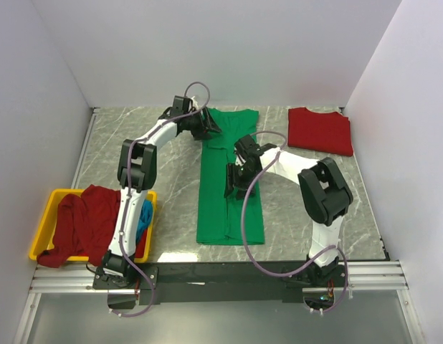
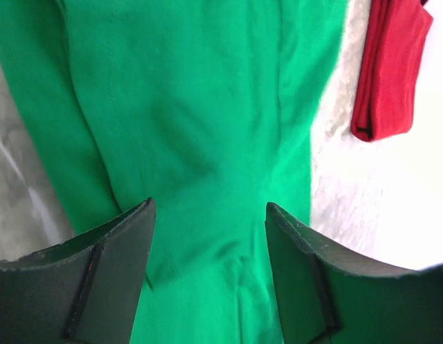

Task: Fold and stack the t-shirts
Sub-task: Fold the tshirt

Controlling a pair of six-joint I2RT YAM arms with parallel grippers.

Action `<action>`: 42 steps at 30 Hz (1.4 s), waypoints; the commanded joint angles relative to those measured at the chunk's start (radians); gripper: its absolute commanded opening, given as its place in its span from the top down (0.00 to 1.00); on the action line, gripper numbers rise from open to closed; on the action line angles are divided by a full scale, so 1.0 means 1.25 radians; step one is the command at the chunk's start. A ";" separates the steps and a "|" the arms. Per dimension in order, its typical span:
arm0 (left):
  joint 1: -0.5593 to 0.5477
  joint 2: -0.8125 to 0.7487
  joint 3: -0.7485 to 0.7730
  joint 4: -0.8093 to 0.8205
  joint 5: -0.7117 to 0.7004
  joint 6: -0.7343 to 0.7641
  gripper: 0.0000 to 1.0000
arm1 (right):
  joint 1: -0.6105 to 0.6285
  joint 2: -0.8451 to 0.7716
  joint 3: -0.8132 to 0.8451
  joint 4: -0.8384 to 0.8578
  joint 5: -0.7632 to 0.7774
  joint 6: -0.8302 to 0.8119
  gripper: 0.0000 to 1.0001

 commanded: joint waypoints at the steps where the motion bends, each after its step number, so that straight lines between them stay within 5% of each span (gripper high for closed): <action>1: -0.014 -0.149 -0.020 0.031 -0.010 0.022 0.31 | -0.003 -0.097 -0.010 -0.029 0.028 -0.028 0.42; 5: -0.031 -0.249 -0.089 -0.019 -0.042 0.073 0.30 | -0.002 -0.164 -0.086 -0.045 0.061 -0.022 0.42; 12: -0.065 -0.491 -0.405 -0.135 -0.149 0.206 0.31 | 0.007 -0.295 -0.249 -0.067 0.141 0.024 0.42; 22: -0.071 -0.757 -0.807 -0.259 -0.205 0.172 0.32 | 0.034 -0.442 -0.423 -0.068 0.185 0.102 0.43; 42: -0.076 -0.845 -0.861 -0.379 -0.168 0.193 0.32 | 0.083 -0.441 -0.508 -0.015 0.133 0.162 0.62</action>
